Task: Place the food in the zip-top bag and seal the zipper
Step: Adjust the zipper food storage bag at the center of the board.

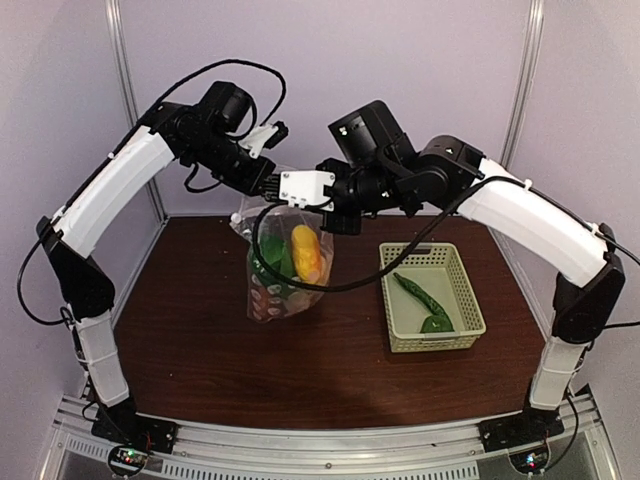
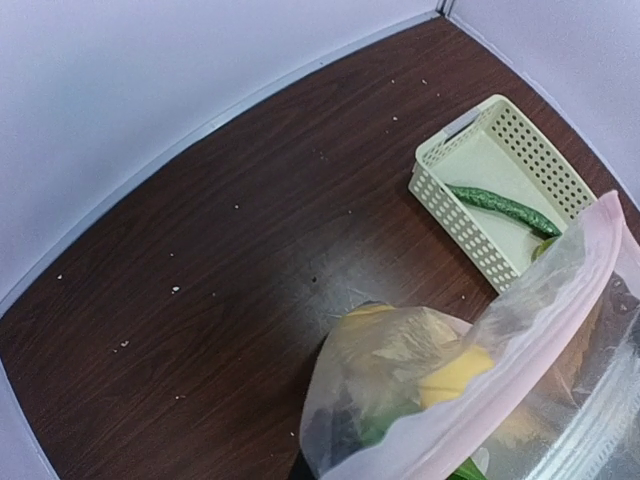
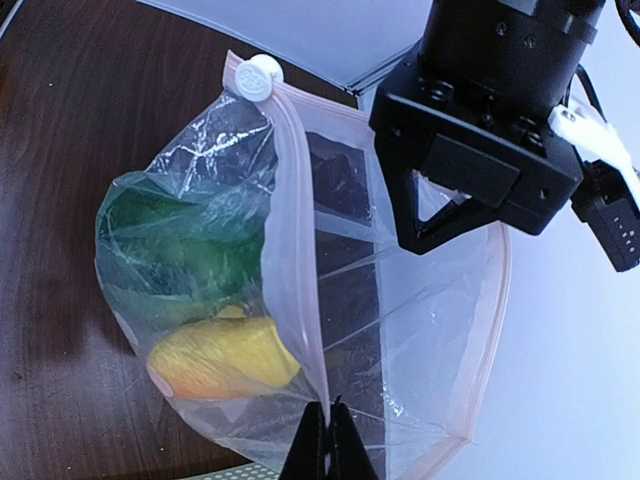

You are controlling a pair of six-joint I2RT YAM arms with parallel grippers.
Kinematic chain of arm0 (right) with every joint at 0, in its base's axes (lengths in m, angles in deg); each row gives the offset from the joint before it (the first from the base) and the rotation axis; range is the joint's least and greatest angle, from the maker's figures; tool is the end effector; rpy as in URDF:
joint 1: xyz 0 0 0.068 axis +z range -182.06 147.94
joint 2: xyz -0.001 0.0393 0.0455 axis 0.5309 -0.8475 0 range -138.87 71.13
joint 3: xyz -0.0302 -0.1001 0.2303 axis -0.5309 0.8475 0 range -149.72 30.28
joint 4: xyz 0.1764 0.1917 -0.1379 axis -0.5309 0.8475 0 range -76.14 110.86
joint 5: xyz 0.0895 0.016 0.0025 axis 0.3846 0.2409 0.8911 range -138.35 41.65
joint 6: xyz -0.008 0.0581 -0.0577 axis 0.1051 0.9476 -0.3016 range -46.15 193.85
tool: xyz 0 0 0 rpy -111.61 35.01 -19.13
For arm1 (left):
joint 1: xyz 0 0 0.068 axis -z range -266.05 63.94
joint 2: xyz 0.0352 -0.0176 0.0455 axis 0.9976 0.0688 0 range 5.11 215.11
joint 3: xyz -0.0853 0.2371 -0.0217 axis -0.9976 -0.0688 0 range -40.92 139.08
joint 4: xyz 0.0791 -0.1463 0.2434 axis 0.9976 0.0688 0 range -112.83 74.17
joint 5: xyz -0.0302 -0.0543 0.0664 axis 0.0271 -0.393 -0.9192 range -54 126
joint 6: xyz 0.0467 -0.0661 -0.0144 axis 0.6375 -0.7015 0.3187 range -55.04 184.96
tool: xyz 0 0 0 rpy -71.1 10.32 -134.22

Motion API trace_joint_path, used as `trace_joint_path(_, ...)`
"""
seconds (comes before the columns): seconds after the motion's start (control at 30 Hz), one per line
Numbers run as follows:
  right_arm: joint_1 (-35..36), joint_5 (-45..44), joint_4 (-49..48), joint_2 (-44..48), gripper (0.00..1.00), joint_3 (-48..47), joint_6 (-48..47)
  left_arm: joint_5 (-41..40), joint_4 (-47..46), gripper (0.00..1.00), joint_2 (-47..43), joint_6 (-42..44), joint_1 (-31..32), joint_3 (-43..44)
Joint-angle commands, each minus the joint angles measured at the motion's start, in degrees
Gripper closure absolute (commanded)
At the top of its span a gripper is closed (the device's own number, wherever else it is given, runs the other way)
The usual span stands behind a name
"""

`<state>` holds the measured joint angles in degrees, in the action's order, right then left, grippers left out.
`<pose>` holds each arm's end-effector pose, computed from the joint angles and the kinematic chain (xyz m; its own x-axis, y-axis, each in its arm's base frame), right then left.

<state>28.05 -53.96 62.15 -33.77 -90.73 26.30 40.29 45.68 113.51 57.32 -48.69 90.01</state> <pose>0.2345 0.3937 0.4068 0.4271 -0.7305 -0.5330 -0.7505 0.0424 -0.6595 0.3415 -0.2674 0.4028 -0.6525 0.3312 -0.6816 0.5647 0.8123 -0.1458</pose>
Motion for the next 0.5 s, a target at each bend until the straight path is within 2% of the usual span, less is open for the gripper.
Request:
trace_joint_path(0.0, 0.35, -0.68, -2.12, 1.00, 1.00, 0.76, 2.24, 3.63, -0.76, 1.00, 0.56, 2.87, 0.16, 1.01)
trace_joint_path(0.03, 0.35, -0.28, -1.69, 1.01, 1.00, 0.84, 2.40, 4.10, -0.86, 1.00, 0.83, 2.97, 0.16, 1.07)
trace_joint_path(0.17, 0.08, 0.14, -0.64, 2.03, 0.82, 1.71, 3.74, -1.07, -1.13, 1.00, 1.12, 2.57, 0.08, 2.42)
trace_joint_path(0.23, -0.95, 0.19, -3.09, 4.43, 0.62, 4.02, 5.27, -3.26, -1.70, 1.00, 0.61, 2.39, -0.14, 3.32)
trace_joint_path(0.3, -2.99, 2.68, -4.79, 7.27, 0.44, 6.42, 7.07, -1.82, -2.67, 1.00, -0.07, 2.43, -0.27, 3.13)
trace_joint_path(0.4, -8.88, 10.44, -3.99, 10.68, 0.39, 8.68, 10.83, 3.47, -3.85, 1.00, -0.12, 2.53, -0.27, 1.11)
trace_joint_path(0.47, -13.39, 15.07, -5.16, 13.81, 0.36, 14.32, 13.17, 6.95, -5.75, 1.00, -0.56, 2.58, -0.23, -2.93)
